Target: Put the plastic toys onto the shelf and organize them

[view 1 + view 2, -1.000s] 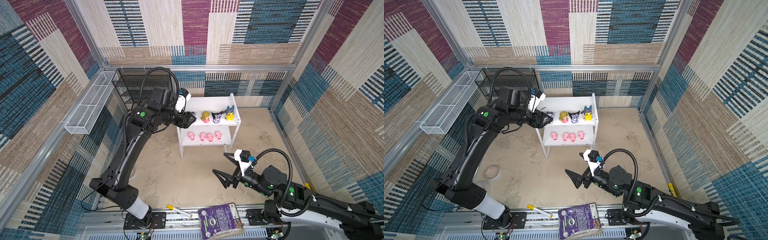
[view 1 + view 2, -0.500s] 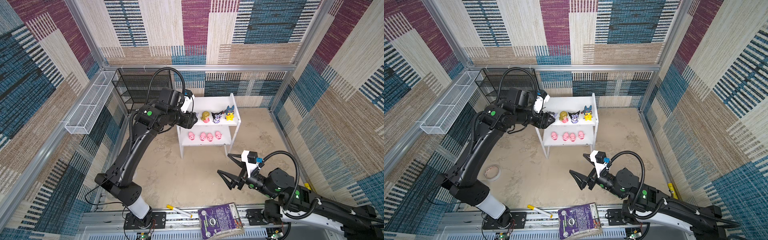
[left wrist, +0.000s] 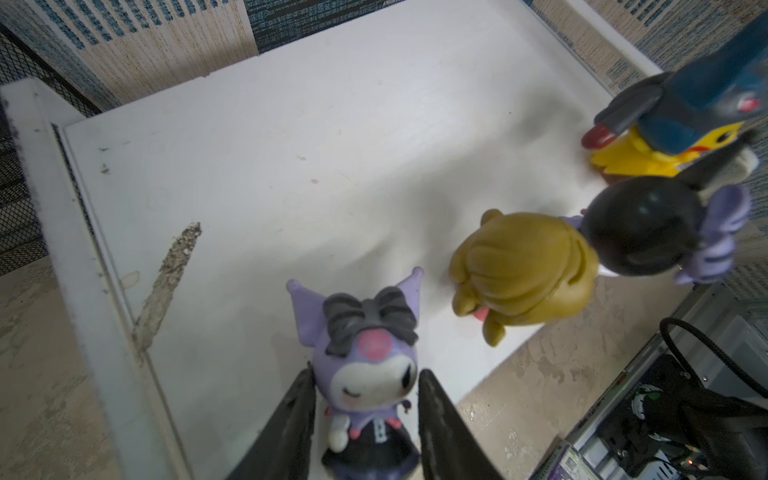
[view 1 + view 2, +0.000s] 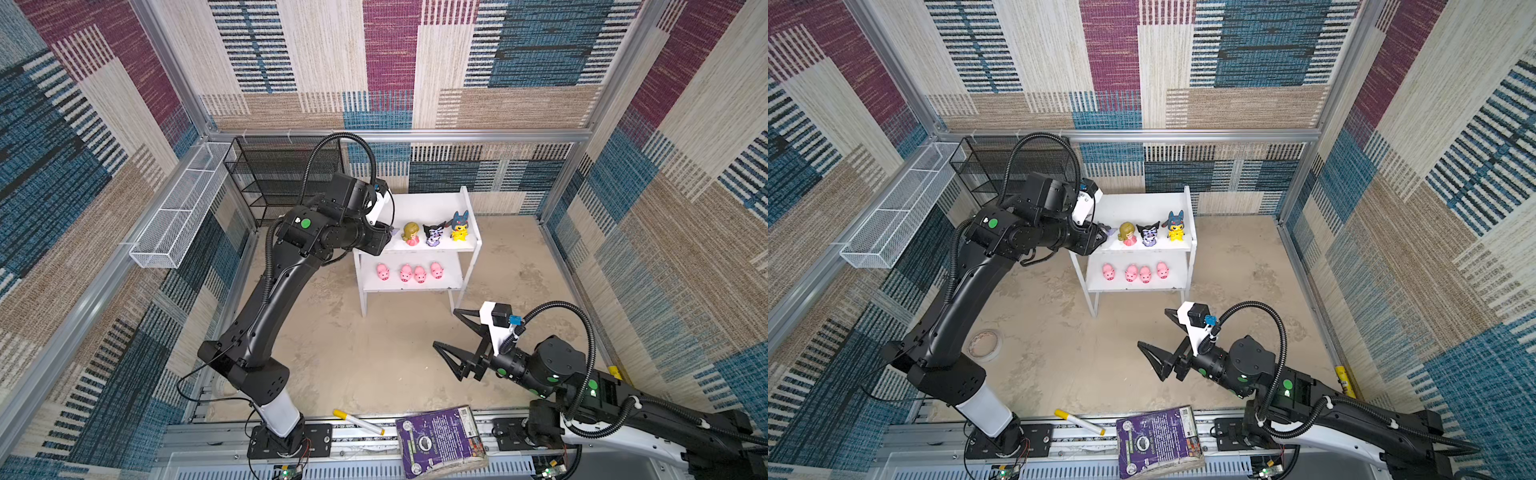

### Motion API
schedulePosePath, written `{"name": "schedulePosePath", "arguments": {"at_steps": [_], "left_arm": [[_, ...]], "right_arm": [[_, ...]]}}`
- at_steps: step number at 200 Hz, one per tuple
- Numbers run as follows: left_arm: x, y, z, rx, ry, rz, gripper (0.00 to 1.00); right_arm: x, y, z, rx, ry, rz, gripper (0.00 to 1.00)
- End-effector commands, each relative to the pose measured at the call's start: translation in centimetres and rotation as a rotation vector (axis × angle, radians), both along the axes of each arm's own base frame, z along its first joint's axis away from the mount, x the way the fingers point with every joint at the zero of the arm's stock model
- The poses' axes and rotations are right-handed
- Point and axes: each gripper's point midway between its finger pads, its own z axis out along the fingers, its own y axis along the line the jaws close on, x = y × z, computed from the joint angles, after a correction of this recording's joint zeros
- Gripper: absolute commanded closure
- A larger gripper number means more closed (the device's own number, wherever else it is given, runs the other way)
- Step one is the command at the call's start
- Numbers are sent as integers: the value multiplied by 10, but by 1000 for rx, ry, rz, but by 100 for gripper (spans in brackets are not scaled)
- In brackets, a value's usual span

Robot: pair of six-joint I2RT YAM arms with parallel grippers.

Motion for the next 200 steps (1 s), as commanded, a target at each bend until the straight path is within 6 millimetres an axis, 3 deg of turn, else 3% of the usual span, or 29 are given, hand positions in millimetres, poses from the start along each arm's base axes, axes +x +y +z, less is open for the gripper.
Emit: {"name": "schedulePosePath", "arguments": {"at_steps": [1, 45, 75, 113, 200], "left_arm": [[-1, 3, -1, 23, 1, 7, 68], [-1, 0, -4, 31, 6, -2, 71], [-2, -2, -6, 42, 8, -7, 55], [0, 1, -10, 64, 10, 7, 51], [2, 0, -3, 61, -9, 11, 71]], "right_arm": [[-1, 0, 7, 21, -4, 5, 0], [-2, -2, 7, 31, -2, 4, 0], [-2, -3, 8, 30, -1, 7, 0], [-3, -2, 9, 27, -5, 9, 0], [-2, -2, 9, 29, -6, 8, 0]]}}
